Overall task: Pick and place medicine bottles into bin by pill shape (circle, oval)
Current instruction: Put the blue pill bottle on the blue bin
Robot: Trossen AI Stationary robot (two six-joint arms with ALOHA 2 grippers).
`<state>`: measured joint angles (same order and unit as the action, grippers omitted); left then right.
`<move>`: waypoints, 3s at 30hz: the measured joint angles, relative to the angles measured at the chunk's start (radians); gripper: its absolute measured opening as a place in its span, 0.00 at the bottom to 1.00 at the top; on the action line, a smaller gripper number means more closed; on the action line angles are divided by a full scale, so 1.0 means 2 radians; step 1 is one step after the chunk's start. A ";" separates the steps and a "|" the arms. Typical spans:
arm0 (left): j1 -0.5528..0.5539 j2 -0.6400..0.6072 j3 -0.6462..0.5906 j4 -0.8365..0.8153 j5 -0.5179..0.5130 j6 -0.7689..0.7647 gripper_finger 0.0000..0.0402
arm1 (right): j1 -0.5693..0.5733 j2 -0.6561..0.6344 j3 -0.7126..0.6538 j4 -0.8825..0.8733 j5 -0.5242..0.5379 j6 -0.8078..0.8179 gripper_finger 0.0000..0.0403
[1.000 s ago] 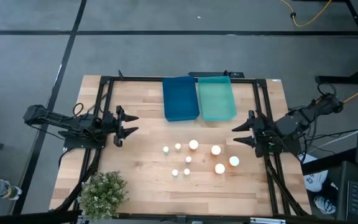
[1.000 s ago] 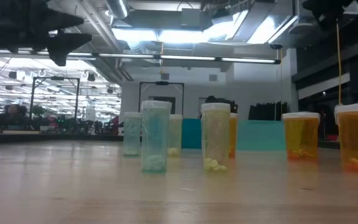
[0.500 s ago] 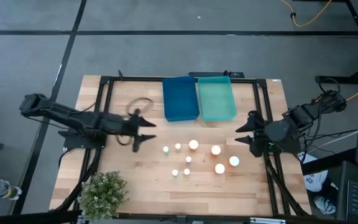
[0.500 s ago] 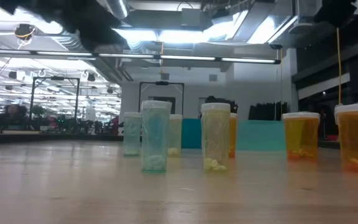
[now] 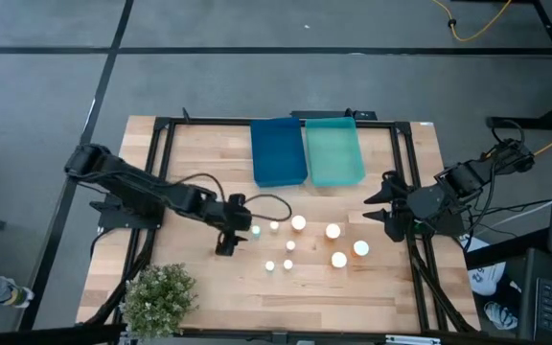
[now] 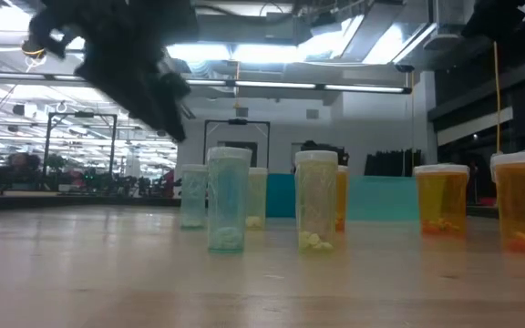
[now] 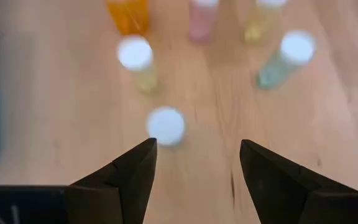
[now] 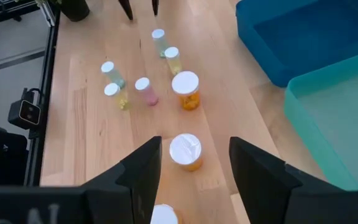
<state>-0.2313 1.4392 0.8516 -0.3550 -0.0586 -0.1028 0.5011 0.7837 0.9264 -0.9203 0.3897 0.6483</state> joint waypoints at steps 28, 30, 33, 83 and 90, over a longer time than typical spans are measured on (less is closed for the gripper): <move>0.014 0.073 0.000 0.068 -0.056 -0.024 0.56 | 0.000 0.000 -0.001 0.000 0.000 -0.003 0.47; 0.014 0.073 0.000 0.062 -0.051 -0.024 0.56 | 0.000 0.000 -0.001 -0.001 0.000 -0.003 0.47; 0.014 0.076 0.000 0.063 -0.043 -0.024 0.55 | 0.000 0.000 -0.001 -0.003 0.000 -0.003 0.47; 0.401 0.263 0.301 -0.009 0.074 0.140 0.22 | 0.000 0.014 -0.001 -0.003 0.018 0.014 0.47; 0.416 0.293 0.319 0.009 0.074 0.163 0.23 | 0.000 0.019 -0.001 -0.003 0.019 0.014 0.47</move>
<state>0.5999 2.0247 1.4902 -0.3374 0.0902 0.2233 0.5007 0.8220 0.9249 -0.9260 0.4267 0.6765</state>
